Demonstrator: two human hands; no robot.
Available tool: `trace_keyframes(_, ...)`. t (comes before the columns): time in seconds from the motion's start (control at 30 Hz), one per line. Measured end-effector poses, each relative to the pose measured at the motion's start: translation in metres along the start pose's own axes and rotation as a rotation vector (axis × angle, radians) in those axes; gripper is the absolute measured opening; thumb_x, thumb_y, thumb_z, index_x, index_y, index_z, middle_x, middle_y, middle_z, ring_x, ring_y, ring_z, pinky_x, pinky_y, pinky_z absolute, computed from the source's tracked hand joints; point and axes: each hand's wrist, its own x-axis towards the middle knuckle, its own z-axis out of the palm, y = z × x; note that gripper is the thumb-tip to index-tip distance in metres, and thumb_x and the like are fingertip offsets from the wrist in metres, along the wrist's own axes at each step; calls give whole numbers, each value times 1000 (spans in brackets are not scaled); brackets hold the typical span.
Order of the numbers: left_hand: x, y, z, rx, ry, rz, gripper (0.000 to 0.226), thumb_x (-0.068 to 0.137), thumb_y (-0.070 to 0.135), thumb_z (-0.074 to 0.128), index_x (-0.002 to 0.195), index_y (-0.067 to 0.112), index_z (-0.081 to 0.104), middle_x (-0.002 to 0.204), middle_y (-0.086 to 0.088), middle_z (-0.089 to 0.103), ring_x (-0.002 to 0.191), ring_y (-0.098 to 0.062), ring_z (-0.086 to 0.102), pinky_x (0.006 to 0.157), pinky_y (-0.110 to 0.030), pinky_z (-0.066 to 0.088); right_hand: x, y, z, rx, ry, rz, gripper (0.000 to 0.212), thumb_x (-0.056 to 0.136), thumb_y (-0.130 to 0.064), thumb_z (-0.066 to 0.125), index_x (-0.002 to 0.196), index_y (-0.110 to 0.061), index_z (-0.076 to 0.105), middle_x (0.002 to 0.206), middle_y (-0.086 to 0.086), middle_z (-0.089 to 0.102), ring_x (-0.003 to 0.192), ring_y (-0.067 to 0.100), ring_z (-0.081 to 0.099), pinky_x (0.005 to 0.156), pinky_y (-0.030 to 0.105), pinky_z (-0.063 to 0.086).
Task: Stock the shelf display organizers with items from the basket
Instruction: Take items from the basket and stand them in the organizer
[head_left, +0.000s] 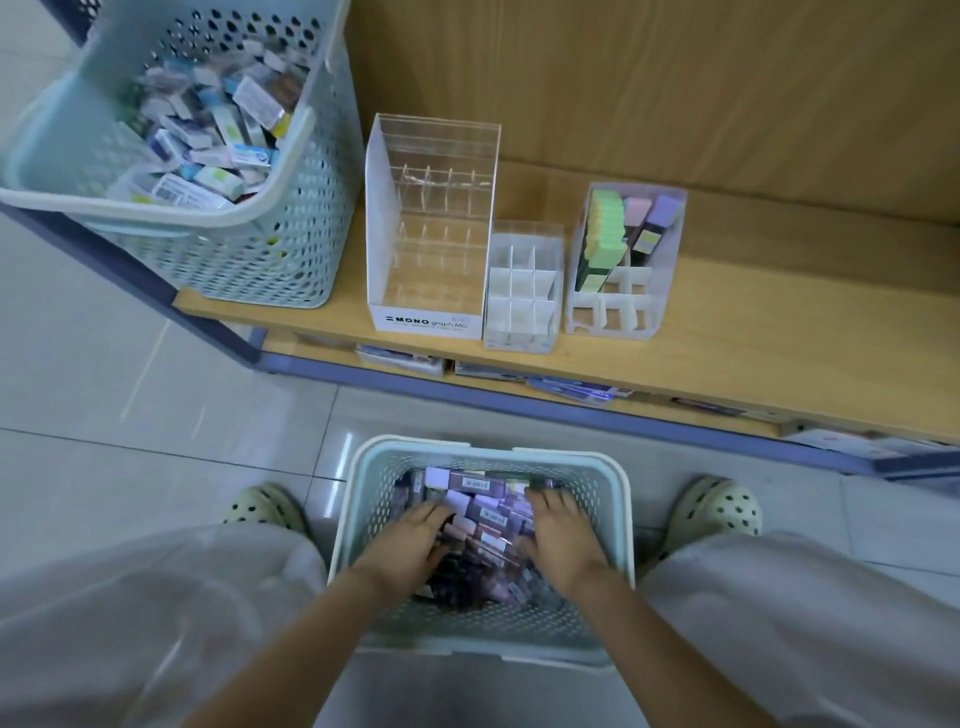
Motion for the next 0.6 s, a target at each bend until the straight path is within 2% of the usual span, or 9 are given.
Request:
trace_keyframes(0.07, 8, 4, 1, 20, 30, 8, 53, 99, 25, 38, 149, 22, 19, 157, 3, 18, 141, -19, 23, 115, -34, 19, 3, -1, 4, -15, -23, 35, 64, 93, -38, 51, 145, -11, 25, 146, 10, 29, 136, 28, 24, 113, 34, 20)
trace_keyframes(0.13, 18, 9, 2, 61, 35, 27, 52, 100, 28, 36, 149, 23, 19, 156, 4, 16, 140, -17, 22, 112, -33, 21, 4, -1, 7, -10, -40, 91, 65, 91, -40, 55, 142, -9, 30, 144, 14, 30, 133, 30, 29, 111, 34, 23)
trace_keyframes(0.27, 33, 20, 6, 193, 78, 80, 45, 97, 27, 38, 142, 25, 34, 140, -7, 33, 129, -25, 32, 104, -34, 27, 8, 3, 5, 51, -108, 168, 59, 89, -37, 59, 135, -7, 39, 145, 19, 28, 132, 31, 32, 110, 32, 26)
trace_keyframes(0.37, 38, 22, 8, 247, 76, 36, 38, 95, 26, 43, 133, 24, 42, 126, -7, 37, 121, -27, 34, 99, -34, 27, 7, 3, 4, 115, -129, 159, 49, 92, -26, 56, 132, -3, 40, 141, 19, 33, 129, 31, 36, 106, 32, 31)
trace_keyframes(0.47, 37, 23, 7, 282, 58, 17, 29, 94, 24, 45, 123, 19, 44, 124, -7, 39, 119, -27, 36, 97, -34, 26, 2, 1, 4, 144, -103, 184, 38, 93, -10, 51, 128, -1, 38, 135, 19, 44, 126, 30, 42, 100, 32, 36)
trace_keyframes(0.6, 29, 22, 4, 175, 66, 2, 16, 97, 18, 40, 113, 16, 43, 121, -6, 50, 116, -25, 44, 93, -32, 29, -5, 0, 0, 181, -105, 239, 49, 87, 9, 43, 133, 4, 25, 124, 19, 55, 113, 30, 57, 90, 34, 45)
